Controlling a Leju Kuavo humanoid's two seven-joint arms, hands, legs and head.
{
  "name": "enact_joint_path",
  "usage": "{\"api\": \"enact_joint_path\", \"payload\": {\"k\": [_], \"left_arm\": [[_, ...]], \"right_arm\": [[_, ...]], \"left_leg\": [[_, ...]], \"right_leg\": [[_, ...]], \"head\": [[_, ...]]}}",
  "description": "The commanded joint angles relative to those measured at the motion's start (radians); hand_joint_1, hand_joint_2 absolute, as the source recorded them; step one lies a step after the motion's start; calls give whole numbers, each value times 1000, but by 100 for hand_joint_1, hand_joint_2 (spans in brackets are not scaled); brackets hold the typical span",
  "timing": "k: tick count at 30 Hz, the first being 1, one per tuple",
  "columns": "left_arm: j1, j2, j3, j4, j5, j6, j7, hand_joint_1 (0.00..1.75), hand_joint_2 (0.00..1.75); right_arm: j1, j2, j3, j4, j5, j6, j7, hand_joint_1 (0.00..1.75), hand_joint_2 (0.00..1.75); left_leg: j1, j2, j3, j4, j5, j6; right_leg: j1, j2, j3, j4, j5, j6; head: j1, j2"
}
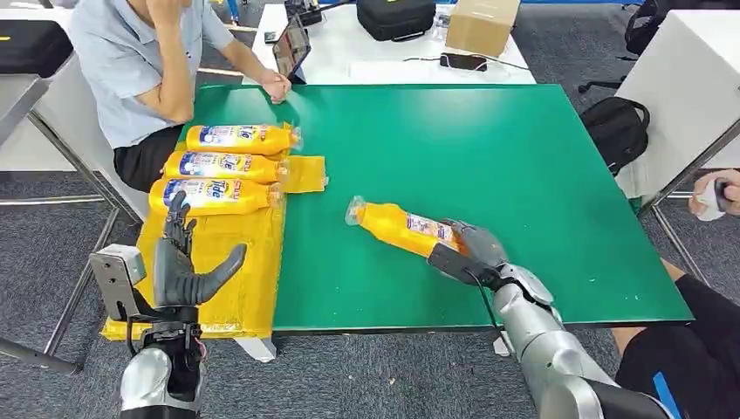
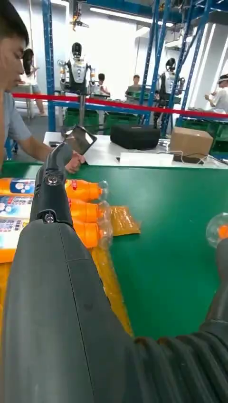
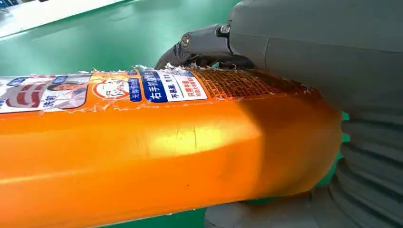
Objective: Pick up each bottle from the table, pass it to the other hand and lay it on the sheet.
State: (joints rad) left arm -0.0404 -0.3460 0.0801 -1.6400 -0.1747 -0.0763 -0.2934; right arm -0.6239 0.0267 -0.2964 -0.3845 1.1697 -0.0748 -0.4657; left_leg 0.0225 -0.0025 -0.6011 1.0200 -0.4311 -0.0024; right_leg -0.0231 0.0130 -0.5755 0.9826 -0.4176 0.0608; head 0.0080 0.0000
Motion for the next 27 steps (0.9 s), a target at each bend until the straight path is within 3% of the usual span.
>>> {"api": "enact_joint_path", "payload": {"k": [1, 4, 9, 18, 27], "left_arm": [[40, -3, -16, 81, -72, 28, -4, 0, 175], [95, -3, -71, 66, -117, -29, -69, 0, 175], [157, 20, -190, 47, -136, -154, -106, 0, 175], [139, 29, -269, 105, -120, -196, -77, 0, 175], [84, 0, -278, 101, -38, -163, -57, 0, 175]], "right_arm": [[185, 147, -65, -225, -322, 122, -232, 175, 175], [313, 206, 121, -548, -591, 158, -232, 175, 175], [356, 262, 203, -756, -692, 181, -231, 175, 175], [343, 296, 354, -778, -725, 205, -232, 175, 175], [314, 322, 546, -604, -687, 159, -232, 175, 175]], "left_leg": [[1, -1, 1, -3, 1, 1], [1, 1, 3, -4, 0, 1], [-1, -1, -6, 0, -1, 1], [-1, -1, -13, -1, 0, 1], [0, 0, -13, -1, 0, 1]], "right_leg": [[2, -3, 2, -3, 1, -4], [1, 0, 4, -3, 0, -3], [0, -2, -3, 2, -2, -2], [0, -1, -11, 1, -2, -3], [1, -1, -10, 1, -1, -3]], "head": [[0, 0], [0, 0], [1, 0], [0, 0], [0, 0]]}}
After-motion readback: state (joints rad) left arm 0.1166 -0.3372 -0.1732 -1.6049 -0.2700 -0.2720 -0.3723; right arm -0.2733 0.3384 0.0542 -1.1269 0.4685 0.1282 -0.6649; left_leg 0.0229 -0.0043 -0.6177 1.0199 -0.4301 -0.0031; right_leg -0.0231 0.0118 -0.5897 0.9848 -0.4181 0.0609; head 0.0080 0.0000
